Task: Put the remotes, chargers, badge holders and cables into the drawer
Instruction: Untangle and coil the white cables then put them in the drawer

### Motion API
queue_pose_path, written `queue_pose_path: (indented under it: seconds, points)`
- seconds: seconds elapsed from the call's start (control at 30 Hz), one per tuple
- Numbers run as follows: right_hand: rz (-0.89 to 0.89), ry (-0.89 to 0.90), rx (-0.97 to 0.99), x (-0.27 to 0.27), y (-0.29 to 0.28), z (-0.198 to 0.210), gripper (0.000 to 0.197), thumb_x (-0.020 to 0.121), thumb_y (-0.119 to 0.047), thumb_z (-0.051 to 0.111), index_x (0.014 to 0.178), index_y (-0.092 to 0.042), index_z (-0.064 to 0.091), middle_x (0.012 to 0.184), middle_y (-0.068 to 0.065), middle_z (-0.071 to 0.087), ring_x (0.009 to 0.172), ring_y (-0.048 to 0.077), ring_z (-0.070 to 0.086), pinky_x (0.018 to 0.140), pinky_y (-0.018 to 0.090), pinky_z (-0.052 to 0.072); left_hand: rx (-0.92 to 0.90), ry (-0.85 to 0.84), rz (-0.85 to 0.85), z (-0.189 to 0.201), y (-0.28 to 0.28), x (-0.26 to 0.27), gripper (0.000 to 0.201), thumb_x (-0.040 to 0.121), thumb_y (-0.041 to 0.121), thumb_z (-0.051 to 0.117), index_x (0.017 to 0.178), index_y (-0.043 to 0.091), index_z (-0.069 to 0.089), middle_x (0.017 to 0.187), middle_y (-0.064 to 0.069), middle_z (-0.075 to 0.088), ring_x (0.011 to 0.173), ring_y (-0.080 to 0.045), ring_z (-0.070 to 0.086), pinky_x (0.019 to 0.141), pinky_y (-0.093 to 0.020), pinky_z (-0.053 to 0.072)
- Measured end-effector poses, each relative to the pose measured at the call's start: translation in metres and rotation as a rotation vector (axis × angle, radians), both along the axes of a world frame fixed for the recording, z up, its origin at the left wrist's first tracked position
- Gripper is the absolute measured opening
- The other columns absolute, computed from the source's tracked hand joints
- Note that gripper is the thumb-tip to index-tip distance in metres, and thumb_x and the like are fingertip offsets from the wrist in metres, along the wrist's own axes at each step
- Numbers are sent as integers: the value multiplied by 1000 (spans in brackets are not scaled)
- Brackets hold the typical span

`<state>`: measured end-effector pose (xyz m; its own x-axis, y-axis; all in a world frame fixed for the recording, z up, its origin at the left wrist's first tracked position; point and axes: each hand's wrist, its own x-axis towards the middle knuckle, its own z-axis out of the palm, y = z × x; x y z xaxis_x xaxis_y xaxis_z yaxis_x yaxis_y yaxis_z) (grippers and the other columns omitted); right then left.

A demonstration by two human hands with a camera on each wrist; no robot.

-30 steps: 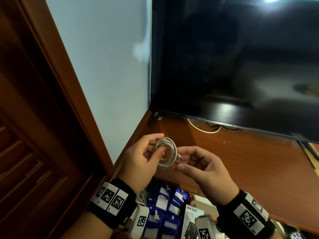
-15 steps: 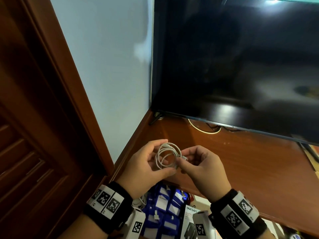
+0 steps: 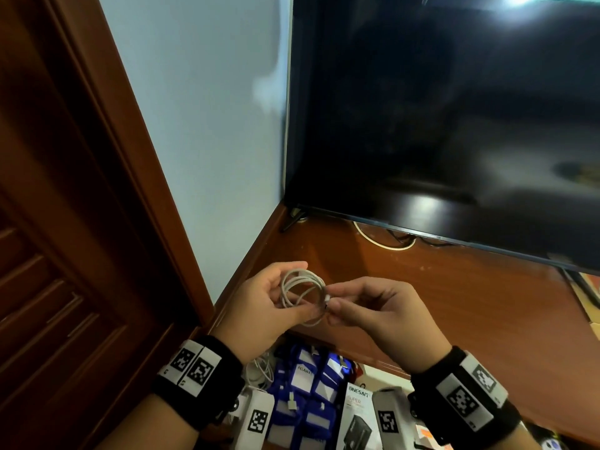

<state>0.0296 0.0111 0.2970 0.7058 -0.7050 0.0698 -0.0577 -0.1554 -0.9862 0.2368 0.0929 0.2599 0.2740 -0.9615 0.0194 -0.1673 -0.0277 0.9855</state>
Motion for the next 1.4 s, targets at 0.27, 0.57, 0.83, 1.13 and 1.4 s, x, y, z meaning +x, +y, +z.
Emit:
queue_pose_path:
  seconds: [0.27, 0.57, 0.83, 1.13, 1.4]
  points:
    - [-139, 131, -371, 4, -8, -4, 14, 76, -33, 88, 86, -35, 78, 97, -7, 65, 90, 13, 67, 76, 28, 59, -52, -126, -78, 14, 3, -10, 68, 68, 18, 97, 126, 38, 66, 114, 11, 75, 106, -11, 73, 92, -36, 61]
    - [-43, 168, -165, 8, -5, -9, 19, 80, -17, 86, 87, -23, 69, 90, 4, 75, 81, 21, 74, 73, 49, 62, -36, -154, -167, 15, 6, -4, 67, 76, 22, 92, 134, 39, 62, 121, 11, 72, 114, -12, 70, 93, -35, 61]
    - [-185, 291, -157, 29, 12, -41, 42, 77, -21, 84, 106, -32, 55, 89, -4, 71, 75, 9, 67, 66, 29, 59, -19, -109, -106, -8, 17, -5, 49, 95, -2, 68, 133, 28, 66, 119, 9, 75, 115, -10, 70, 99, -37, 59]
    - [-113, 214, -52, 48, 22, -69, 26, 89, -11, 73, 111, -26, 71, 90, -4, 76, 71, 4, 68, 64, 23, 54, -6, -111, 19, -20, 28, 1, 44, 94, -2, 69, 127, 27, 70, 113, 9, 77, 108, -9, 73, 93, -33, 61]
    - [-31, 93, 262, 53, 17, -83, 24, 88, -15, 77, 110, -8, 72, 93, 14, 78, 79, 23, 74, 67, 28, 58, 125, 66, 168, -45, 30, 17, 36, 89, 0, 76, 115, 25, 75, 105, 0, 80, 100, -17, 77, 93, -44, 61]
